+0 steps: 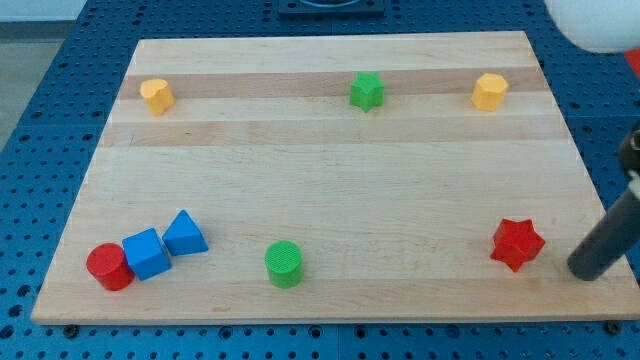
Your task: Move the red star above the blue cube
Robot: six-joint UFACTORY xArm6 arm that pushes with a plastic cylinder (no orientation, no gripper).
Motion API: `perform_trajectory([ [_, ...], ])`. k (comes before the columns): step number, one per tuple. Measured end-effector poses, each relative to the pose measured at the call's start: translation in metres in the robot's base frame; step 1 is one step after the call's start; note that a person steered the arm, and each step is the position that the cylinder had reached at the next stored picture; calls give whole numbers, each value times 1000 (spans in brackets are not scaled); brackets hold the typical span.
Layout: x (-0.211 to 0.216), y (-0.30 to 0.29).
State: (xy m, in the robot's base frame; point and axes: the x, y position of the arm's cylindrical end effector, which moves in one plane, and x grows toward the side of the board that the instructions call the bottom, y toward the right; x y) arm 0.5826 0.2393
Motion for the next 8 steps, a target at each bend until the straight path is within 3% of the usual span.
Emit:
perform_trajectory([
  [5, -133, -198],
  [7, -151, -264],
  [8, -151, -215],
])
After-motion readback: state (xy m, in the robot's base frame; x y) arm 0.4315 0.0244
